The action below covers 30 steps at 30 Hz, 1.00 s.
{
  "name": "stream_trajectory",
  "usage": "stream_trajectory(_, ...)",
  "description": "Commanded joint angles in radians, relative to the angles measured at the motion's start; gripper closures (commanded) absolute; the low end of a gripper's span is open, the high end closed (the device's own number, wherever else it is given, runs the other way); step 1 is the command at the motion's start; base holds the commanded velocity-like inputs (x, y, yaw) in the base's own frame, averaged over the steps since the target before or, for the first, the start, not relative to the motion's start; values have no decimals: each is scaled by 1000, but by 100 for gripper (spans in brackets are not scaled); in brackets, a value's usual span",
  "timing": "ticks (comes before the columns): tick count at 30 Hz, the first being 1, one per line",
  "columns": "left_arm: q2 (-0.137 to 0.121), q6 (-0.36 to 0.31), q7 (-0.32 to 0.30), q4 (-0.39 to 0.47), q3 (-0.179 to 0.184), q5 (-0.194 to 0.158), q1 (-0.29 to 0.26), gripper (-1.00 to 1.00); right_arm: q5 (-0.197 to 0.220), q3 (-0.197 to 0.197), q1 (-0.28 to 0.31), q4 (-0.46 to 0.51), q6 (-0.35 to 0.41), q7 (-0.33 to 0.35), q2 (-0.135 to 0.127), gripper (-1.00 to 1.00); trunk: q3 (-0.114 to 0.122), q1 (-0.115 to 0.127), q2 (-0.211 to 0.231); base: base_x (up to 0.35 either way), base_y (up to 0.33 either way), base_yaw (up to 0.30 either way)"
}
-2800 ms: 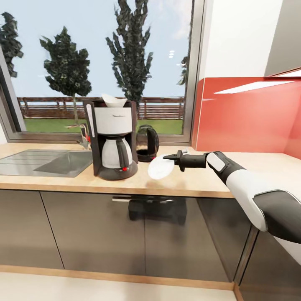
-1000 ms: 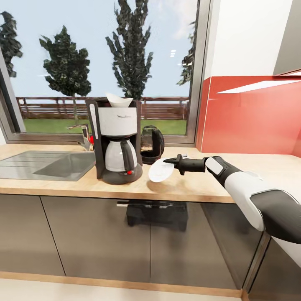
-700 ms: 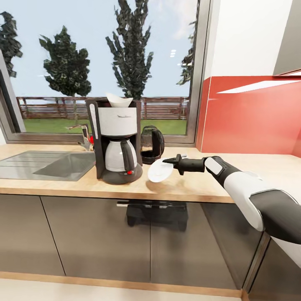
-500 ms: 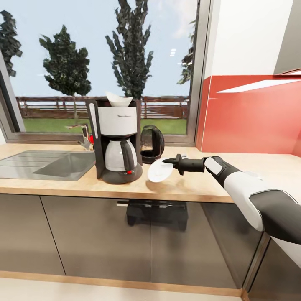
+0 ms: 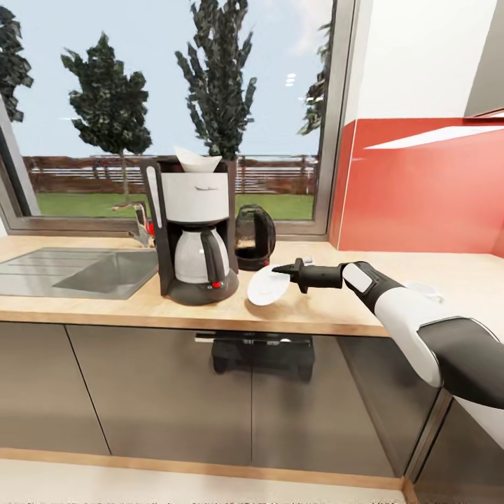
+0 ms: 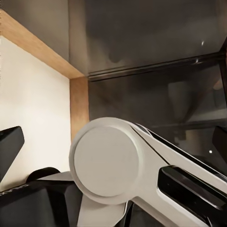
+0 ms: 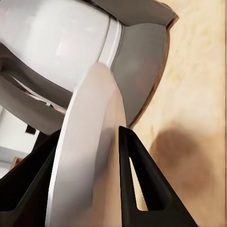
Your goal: Set up a coffee station on the kitchen countertop: keep the coffee maker on the countertop, move the bottle of coffee from the kitchen shelf to the counter next to the coffee maker, place a paper coffee filter on top of the coffee maker, put the saucer next to the coffee maker with the coffee cup on the saucer, and place the electric kettle next to the coffee maker.
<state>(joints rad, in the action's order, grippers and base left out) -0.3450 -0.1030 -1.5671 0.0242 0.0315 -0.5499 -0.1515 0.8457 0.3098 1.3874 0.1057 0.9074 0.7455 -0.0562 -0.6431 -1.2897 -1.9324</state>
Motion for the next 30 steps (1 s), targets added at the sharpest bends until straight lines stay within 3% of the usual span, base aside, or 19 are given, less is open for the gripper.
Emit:
stream_trajectory(1, 0, -11, -4, 0, 3, -2, 0, -100, 6, 6, 1, 0, 2, 5, -1, 100, -3, 0, -1, 0, 0, 0)
stream_trajectory(16, 0, -11, -4, 0, 4, -2, 0, -100, 5, 6, 1, 0, 2, 5, -1, 100, -25, 0, -1, 0, 0, 0)
stream_trajectory(30, 0, -12, -4, 0, 4, -2, 0, -100, 5, 6, 1, 0, 2, 5, -1, 100, -30, 0, -1, 0, 0, 0)
